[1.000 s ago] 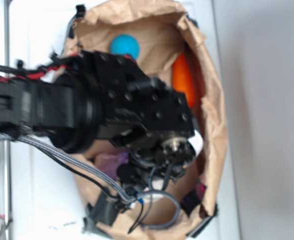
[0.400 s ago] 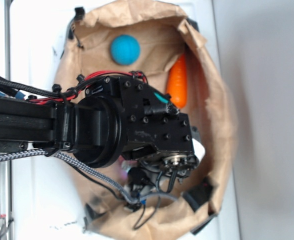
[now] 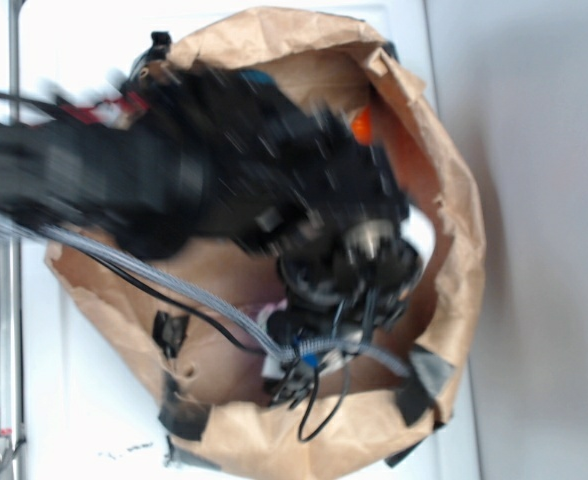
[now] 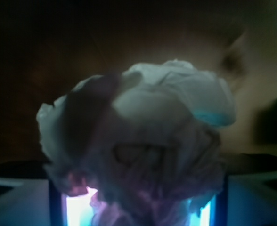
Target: Grab the white paper.
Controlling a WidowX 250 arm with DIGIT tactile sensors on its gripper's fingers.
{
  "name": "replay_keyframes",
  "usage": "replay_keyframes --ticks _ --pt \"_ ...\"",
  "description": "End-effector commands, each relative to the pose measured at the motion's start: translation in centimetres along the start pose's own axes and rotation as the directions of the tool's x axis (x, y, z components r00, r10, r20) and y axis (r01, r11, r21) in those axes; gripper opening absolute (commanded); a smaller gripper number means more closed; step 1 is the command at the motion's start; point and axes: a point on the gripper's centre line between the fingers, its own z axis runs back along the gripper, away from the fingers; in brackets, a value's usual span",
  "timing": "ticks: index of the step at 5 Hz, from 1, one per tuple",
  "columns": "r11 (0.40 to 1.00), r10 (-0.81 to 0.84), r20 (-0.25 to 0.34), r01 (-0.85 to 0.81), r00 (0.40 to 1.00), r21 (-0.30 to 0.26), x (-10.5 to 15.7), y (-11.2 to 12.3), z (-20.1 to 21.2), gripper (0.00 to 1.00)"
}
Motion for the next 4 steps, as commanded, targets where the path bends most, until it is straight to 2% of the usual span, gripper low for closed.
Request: replay_keyframes --ticks 1,2,3,4 --pt "0.978 0.125 0.204 -0.155 0.971 0.136 -1.0 0.0 8.3 0.0" --pt "0.933 0.18 0.209 -0.234 0.961 0.273 -1.9 -0.2 9.3 0.0" --pt "0.848 0.203 0.181 -0.265 0.962 0.458 -3.2 0.0 9.6 0.0" --pt "0.838 0.211 0.17 -0.268 0.963 0.476 -4.0 0.2 9.4 0.0"
